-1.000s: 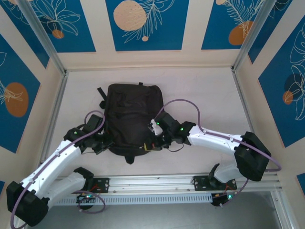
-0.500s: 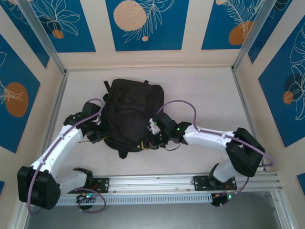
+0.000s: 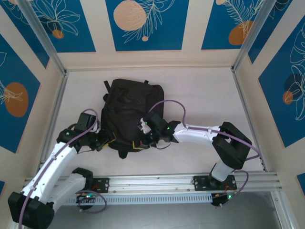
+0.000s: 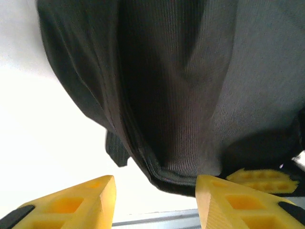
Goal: Pack the student bag
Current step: Zip the student bag at the center of the table.
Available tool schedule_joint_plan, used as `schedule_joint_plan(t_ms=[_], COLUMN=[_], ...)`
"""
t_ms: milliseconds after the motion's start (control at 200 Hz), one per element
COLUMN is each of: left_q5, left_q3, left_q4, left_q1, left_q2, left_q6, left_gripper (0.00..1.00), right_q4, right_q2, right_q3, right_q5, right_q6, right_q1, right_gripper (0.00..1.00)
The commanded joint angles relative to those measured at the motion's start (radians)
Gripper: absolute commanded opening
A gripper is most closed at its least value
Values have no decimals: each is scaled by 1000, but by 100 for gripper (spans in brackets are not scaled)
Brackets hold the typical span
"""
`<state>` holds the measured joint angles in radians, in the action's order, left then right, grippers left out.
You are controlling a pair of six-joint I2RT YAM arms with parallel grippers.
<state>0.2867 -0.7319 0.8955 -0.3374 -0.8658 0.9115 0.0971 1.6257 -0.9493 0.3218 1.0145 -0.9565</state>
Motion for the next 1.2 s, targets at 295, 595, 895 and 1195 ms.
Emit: schedule_joint_plan(t_ms=[295,595,895,1195], left_q5=[-116,-213,-222,-238], left_q3=[38,40,32,-33], left_q4=[-72,-71,-14,41], left_q1=[-191,-169,-47,47], left_q2=[-87,-92,-80,-95], left_q6=[161,113,3,-100], left_gripper=[41,13,2,8], right_q4=[-9,47,98,88], right_q2=[-9,-43,-94,-79], right_q3=[-5,2,34,22], right_q5=[8,-6,-18,12], right_q6=[11,-24,-58,-59], right_q1=[-7,1,37,49], right_gripper=[0,0,0,0])
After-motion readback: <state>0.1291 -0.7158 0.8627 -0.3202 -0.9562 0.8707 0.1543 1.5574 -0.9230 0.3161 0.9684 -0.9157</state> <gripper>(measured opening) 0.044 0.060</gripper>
